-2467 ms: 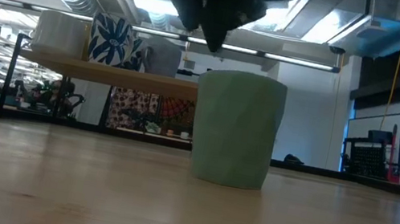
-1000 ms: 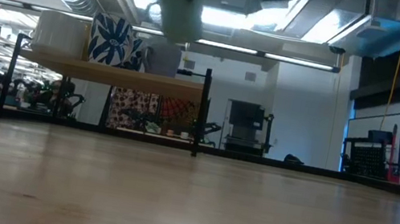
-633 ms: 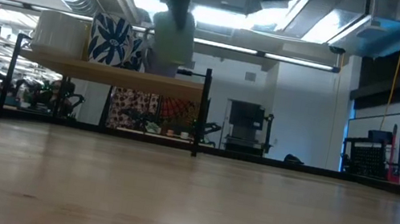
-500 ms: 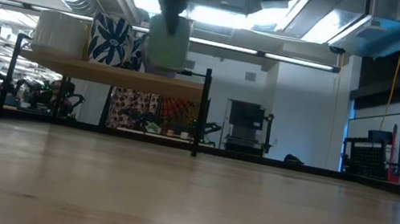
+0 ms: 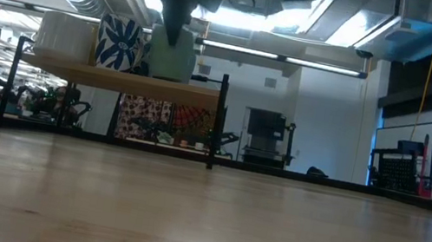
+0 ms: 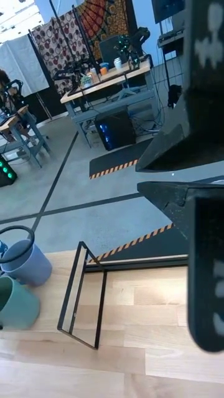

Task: Place coffee mugs
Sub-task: Put the green cup on the shelf aligned with the other purple cup

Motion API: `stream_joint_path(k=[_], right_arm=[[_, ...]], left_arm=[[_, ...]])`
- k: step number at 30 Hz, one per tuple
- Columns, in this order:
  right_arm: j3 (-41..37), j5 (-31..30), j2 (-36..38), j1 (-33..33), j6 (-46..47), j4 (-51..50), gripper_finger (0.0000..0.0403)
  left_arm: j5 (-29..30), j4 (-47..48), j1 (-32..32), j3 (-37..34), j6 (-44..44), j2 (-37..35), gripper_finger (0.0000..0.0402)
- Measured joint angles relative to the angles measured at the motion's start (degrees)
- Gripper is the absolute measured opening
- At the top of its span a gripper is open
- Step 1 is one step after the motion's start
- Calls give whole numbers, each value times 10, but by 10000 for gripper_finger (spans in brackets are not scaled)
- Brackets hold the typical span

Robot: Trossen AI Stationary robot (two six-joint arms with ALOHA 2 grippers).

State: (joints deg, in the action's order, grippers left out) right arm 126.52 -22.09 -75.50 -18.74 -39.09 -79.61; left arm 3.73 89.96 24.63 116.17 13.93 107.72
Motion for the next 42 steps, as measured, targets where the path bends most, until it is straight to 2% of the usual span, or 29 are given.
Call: stream_joint_path(k=[15,23,34,42], right_arm=[[0,0,0,0,0,0,28],[0,6,0,0,0,-1,28],[0,7,0,0,0,-4,28],[0,7,0,0,0,-4,28]], left_arm=[[18,-3,9,-21,12,-2,20],[35,-11,8,-22,2,-1,87],[30,-11,-16,-22,1,-1,120],[76,-26,-18,-22,1,-9,146]])
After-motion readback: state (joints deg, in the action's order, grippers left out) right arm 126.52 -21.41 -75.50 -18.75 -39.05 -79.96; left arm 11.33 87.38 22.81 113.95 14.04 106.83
